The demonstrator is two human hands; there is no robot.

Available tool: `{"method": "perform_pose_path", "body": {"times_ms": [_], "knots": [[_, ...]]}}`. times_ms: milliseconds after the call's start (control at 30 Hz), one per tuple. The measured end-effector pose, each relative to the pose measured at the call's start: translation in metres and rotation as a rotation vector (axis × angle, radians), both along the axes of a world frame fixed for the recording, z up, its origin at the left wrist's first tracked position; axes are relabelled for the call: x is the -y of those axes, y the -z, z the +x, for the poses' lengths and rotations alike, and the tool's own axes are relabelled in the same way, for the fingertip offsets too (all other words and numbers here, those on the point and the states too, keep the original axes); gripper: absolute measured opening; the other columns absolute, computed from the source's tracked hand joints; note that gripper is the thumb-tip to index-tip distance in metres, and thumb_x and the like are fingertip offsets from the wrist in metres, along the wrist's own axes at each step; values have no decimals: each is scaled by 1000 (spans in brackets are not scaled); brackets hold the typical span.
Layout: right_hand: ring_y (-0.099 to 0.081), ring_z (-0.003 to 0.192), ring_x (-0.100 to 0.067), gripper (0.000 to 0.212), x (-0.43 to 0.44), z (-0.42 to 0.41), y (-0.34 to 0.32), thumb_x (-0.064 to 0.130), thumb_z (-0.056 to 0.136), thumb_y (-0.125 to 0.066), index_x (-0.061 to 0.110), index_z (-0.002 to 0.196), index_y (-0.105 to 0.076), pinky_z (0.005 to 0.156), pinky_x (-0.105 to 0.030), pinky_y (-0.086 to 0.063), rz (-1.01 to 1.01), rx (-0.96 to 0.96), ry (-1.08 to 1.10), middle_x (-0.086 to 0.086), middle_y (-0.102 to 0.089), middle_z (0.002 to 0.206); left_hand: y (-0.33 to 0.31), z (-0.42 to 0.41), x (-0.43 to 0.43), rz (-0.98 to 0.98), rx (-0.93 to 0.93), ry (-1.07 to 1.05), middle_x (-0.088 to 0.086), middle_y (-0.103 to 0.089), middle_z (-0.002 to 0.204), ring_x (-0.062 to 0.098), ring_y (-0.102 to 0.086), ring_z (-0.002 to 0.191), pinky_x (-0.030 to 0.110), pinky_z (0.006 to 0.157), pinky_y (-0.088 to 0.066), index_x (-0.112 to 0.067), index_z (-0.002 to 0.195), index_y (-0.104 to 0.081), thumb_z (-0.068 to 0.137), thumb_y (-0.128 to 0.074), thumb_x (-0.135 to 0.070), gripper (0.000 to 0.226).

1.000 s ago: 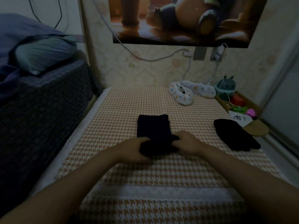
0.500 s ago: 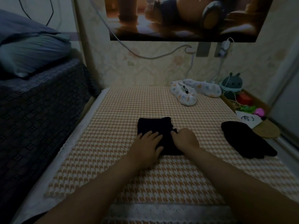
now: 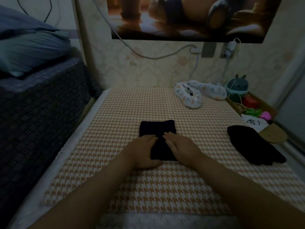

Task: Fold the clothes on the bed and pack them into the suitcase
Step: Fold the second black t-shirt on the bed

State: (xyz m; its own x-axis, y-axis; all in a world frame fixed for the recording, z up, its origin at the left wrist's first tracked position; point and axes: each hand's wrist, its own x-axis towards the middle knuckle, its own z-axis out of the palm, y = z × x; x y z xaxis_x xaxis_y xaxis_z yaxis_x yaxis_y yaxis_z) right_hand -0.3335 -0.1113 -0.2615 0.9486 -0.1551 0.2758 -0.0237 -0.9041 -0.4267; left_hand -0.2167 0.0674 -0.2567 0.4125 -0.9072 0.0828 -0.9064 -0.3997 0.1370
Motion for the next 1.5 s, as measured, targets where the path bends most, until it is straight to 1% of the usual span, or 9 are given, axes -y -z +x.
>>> {"method": "perform_pose_path", "body": {"times_ms": [233, 433, 500, 600, 800, 967, 1167, 1300, 1500], "knots": [[6, 146, -3, 99, 10, -9, -15, 45, 84, -63, 26, 155, 4, 121, -27, -5, -129, -371, -148, 15, 6, 160, -17, -5, -4, 67, -51, -88, -2, -48, 141, 18, -48, 125, 32, 104, -41, -20, 144, -36, 80, -59, -62, 80], [-31, 140, -17, 74, 0, -1, -22, 34, 86, -65, 22, 151, -31, 112, -29, -29, -172, -381, -8, 3, -28, 155, -31, -4, -15, 22, -257, -136, -3, -58, 129, 20, -54, 122, 34, 101, -45, -25, 132, -54, 85, -65, -35, 50], [-61, 106, -20, 21, 3, -3, -31, 22, 84, -62, 26, 104, -68, 85, -30, -49, 18, -275, 10, 5, -63, 111, -37, -1, -19, -88, -316, -173, -2, -66, 85, 21, -65, 85, 33, 75, -53, -27, 81, -65, 85, -63, -29, 5], [-61, 63, -20, 25, 13, -8, -53, 16, 81, -66, 19, 58, -55, 58, -31, -46, 233, -220, 40, 0, -60, 63, -57, 5, -28, -186, -488, -214, -3, -62, 68, 15, -61, 66, 29, 62, -52, -24, 68, -59, 86, -62, -26, 19], [-70, 75, -17, 24, 10, -8, -56, 35, 87, -69, 19, 104, -69, 53, -28, -54, 567, -151, 196, -2, -73, 91, -56, 18, -33, -381, -665, -358, -2, -69, 95, 10, -68, 75, 23, 55, -53, -22, 113, -60, 91, -63, -32, 25], [-60, 69, -15, 33, 2, 18, -41, 33, 96, -55, 4, 85, -64, 57, -23, -47, 368, -157, 341, -7, -66, 81, -33, 24, -5, -461, -71, -394, 6, -53, 127, 25, -56, 108, 37, 88, -50, -15, 134, -50, 90, -63, -24, 47], [-36, 134, -33, 68, 6, 28, -38, 37, 80, -49, 13, 144, -38, 114, -49, -23, -247, -171, 372, -14, -39, 145, -11, 16, 32, -261, 96, -51, 7, -47, 145, 26, -48, 130, 42, 110, -35, -13, 143, -45, 98, -26, -37, 54], [-29, 142, -38, 59, 1, 34, -22, 29, 98, -24, -5, 144, -36, 117, -38, -7, -209, -54, -37, -24, -30, 152, 0, 15, 34, -158, 58, -138, -1, -45, 146, 19, -44, 130, 36, 108, -30, -18, 147, -36, 93, -8, -58, 72], [-8, 149, -17, 62, 1, 36, 1, 45, 104, -23, 13, 155, -10, 120, -28, -3, -67, -290, 50, -5, -10, 162, 13, 23, 30, -49, -215, -313, 4, -44, 143, 21, -41, 128, 37, 110, -33, -16, 146, -36, 101, -17, -51, 60]]}}
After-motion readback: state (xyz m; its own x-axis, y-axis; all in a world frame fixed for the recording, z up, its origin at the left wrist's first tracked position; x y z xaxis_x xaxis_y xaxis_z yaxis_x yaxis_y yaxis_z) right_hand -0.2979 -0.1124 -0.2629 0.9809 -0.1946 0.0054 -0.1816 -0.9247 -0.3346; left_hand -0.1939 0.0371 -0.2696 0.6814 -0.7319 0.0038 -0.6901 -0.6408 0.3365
